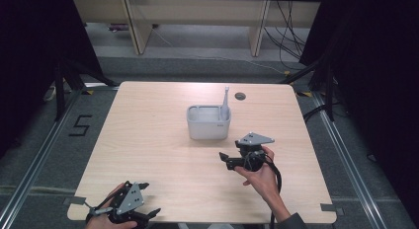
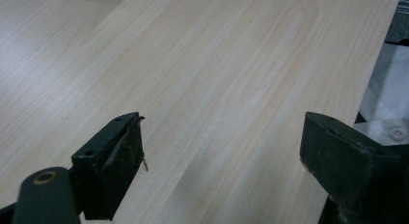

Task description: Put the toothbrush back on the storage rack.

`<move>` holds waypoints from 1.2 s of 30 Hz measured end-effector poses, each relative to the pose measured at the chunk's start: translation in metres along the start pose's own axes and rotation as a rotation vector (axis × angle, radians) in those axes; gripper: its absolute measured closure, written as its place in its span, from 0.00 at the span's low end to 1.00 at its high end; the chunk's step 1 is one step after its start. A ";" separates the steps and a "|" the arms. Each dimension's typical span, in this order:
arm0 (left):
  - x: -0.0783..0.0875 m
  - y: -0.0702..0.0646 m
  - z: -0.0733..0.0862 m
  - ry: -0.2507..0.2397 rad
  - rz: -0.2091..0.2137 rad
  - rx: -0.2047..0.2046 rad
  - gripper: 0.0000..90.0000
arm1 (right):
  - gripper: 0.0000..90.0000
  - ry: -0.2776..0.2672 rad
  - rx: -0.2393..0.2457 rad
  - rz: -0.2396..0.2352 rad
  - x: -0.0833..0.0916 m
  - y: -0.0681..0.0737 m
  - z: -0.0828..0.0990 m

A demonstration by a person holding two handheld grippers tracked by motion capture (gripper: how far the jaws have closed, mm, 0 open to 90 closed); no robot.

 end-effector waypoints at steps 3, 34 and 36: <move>0.000 0.000 0.000 -0.002 0.000 0.001 0.16 | 0.29 0.004 -0.029 -0.013 0.001 0.003 0.004; 0.000 0.000 0.000 0.002 0.001 0.000 0.16 | 0.25 0.034 -0.010 -0.038 0.012 0.014 0.032; 0.000 0.000 0.000 -0.003 -0.001 0.001 0.16 | 0.25 0.042 -0.016 -0.037 0.013 0.013 0.033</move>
Point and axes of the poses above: each handheld gripper's, and its own axes: x roughly backward along the jaws, z roughly out of its underside, y roughly to its left, the point moved 5 cm from there along -x, roughly forward along the jaws, and after that the axes turned 13 degrees about -x, right-handed, at the moved point
